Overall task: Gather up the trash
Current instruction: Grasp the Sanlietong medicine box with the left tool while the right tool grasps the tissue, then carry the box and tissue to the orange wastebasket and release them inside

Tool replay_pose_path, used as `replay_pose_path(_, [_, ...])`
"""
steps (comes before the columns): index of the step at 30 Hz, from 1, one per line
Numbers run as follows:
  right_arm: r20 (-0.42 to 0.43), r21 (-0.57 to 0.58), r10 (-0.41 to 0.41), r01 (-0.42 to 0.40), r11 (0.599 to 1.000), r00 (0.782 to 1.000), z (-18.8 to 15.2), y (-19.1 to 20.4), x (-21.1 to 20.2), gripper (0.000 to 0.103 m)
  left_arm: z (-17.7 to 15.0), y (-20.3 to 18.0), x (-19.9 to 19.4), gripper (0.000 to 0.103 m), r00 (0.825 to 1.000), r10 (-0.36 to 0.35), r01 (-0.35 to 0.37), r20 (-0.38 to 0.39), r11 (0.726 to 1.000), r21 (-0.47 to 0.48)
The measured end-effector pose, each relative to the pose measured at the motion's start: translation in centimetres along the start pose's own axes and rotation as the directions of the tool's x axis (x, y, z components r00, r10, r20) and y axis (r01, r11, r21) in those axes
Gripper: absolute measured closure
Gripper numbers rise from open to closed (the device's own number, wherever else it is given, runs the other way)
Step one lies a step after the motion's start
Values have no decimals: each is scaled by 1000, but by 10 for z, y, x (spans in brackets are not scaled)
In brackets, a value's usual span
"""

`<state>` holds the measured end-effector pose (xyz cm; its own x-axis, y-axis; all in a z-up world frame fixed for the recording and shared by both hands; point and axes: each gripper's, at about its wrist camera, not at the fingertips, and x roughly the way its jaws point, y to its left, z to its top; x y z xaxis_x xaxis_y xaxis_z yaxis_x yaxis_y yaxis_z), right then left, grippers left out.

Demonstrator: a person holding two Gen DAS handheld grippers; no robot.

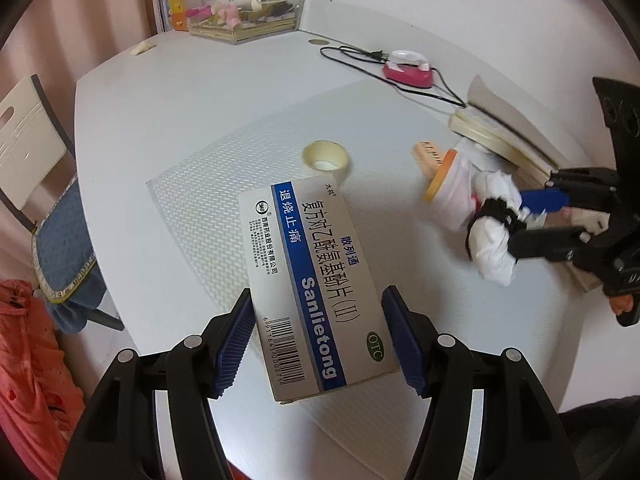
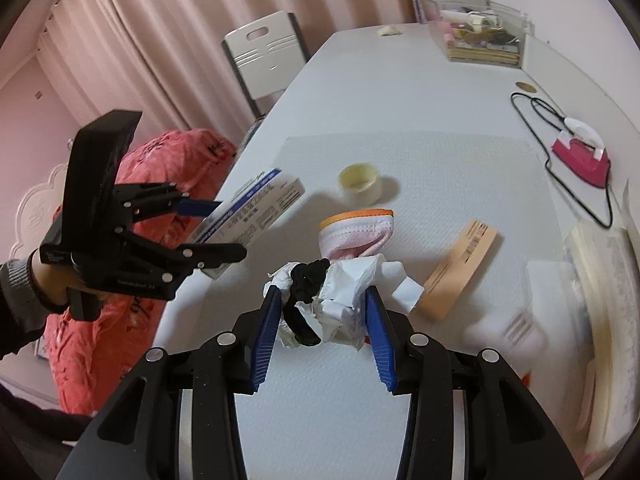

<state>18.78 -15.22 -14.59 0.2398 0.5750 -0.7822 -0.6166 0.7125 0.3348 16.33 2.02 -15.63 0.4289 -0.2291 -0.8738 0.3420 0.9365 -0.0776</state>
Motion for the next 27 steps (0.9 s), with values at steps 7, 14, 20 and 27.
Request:
replay_pose_path(7, [-40, 4, 16, -16, 1000, 999, -14, 15, -12, 60, -15, -9, -23, 38, 1000, 6, -5, 9, 1000, -20])
replay_pose_path(14, [-101, 10, 106, -106, 994, 989, -19, 31, -16, 60, -26, -14, -52, 38, 999, 19, -18, 36, 999, -29])
replay_pose_path(20, [-138, -78, 180, -192, 978, 974, -24, 64, -19, 60, -25, -25, -72, 38, 997, 27, -28, 70, 1000, 7])
replay_pose_path(27, [-107, -137, 226, -239, 961, 968, -22, 84, -37, 60, -23, -48, -63, 38, 999, -7, 2, 53, 996, 91])
